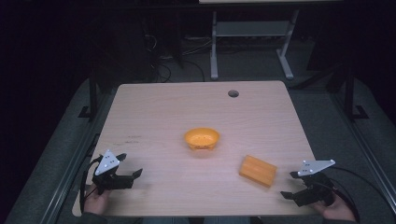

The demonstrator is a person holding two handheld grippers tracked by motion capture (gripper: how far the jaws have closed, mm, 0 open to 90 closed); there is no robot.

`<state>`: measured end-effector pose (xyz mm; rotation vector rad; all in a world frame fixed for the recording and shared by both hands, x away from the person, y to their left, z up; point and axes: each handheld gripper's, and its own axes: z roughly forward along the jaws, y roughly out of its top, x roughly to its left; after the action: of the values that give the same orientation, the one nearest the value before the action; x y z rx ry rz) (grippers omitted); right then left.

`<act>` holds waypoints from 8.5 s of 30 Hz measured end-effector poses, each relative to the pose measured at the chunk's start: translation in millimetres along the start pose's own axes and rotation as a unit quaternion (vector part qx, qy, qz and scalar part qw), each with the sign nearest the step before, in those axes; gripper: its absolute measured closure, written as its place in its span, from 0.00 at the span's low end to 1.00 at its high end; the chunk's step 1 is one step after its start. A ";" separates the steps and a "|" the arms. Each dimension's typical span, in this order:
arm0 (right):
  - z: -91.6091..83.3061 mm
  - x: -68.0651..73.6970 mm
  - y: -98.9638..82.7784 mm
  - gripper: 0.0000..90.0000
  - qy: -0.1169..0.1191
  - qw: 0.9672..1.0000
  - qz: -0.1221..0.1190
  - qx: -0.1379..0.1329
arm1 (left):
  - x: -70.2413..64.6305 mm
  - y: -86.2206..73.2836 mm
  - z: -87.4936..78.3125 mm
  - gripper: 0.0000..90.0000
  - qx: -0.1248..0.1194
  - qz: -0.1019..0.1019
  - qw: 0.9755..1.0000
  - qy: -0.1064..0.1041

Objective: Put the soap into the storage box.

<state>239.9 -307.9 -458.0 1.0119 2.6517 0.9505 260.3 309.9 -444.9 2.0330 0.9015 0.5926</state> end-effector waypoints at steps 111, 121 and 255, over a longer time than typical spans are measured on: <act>74.4 12.4 105.1 0.23 0.030 0.984 -0.126 0.122 | 0.3 1.4 -1.2 0.16 -0.009 0.001 1.000 -0.005; 62.8 14.5 118.3 0.23 0.033 0.983 -0.146 0.107 | 0.4 2.0 -2.1 0.16 -0.011 -0.002 1.000 -0.004; 115.9 25.4 313.2 0.23 0.105 0.954 -0.269 0.080 | 2.8 3.1 -5.0 0.16 -0.022 -0.007 1.000 0.000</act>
<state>432.4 -53.4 -356.4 0.1722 2.9689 0.7595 259.9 313.3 -439.3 1.9872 0.8940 0.5996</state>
